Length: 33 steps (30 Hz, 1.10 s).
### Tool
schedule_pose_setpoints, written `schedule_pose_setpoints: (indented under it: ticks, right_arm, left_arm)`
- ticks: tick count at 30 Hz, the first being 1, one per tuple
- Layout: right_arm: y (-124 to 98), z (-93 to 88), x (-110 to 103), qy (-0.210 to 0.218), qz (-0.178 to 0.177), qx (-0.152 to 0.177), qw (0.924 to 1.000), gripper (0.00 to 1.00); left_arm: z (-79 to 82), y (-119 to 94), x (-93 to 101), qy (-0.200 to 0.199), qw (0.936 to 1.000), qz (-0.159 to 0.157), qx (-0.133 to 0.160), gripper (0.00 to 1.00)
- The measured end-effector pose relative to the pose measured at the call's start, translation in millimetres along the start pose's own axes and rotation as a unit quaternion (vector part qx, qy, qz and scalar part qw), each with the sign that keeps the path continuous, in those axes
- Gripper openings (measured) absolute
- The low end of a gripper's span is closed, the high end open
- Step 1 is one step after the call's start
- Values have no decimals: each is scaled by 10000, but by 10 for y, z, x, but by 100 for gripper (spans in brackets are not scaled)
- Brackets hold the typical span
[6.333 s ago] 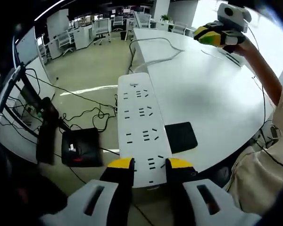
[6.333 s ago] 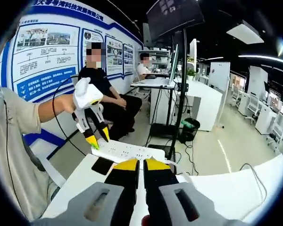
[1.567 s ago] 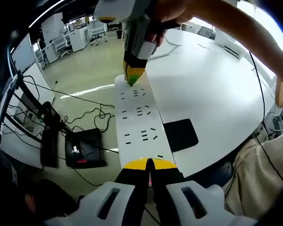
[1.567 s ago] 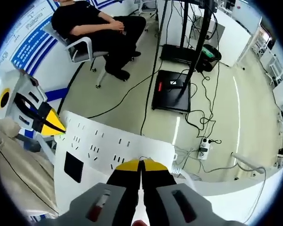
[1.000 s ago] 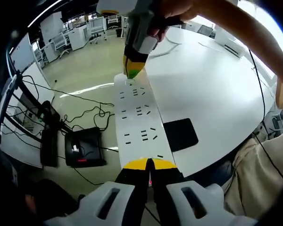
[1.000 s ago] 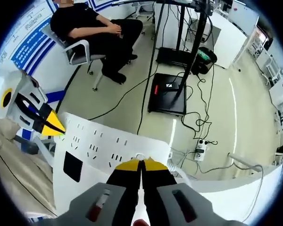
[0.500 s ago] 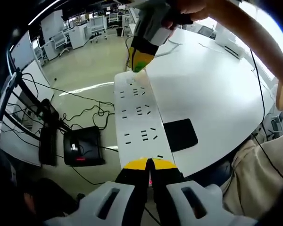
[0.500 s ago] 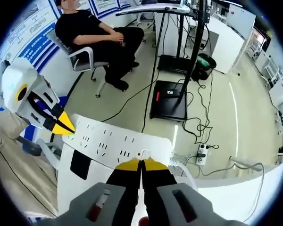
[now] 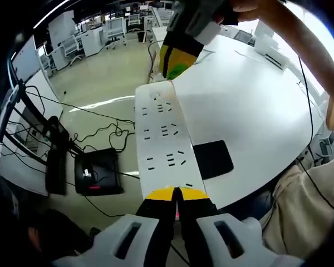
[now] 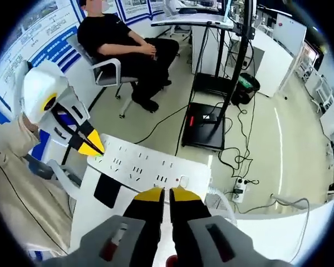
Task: Pick up the power strip scattered on the table, fix it on the side mounting bracket of the table, and press the switch
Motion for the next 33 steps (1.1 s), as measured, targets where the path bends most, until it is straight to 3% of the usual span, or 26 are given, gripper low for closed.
schedule_pose_setpoints:
  ticks: [9,16,21,33]
  right_arm:
    - [-163,-67,-164,-324,115,163,9993,7]
    - [-267,-145,-259,-547,173,234,9981,12]
    - [-319,-172,-337,-704,218,305,9968,15]
    - [-485,-355,-548,-1054,226,323,9936,20]
  left_arm:
    - [-23,-23,-9,-183,9998,-118,42,8]
    - [-114,-92,79,-187,9998,12,-78,19]
    - [-134,-195,61,-181,9998,41,-44,22]
    - [-363,-415,170,-212,9997,155,13,26]
Point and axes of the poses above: the point that each gripper's makers call its tool centre point, and the gripper's own axes: y roughly forward along the fingers, x roughly to its right, z roughly out of its top, the point moved 8 cm from there along -y, roughly backward along the fingers, and after that the axes turned 9 degrees about -z, right-handed, at the moved point
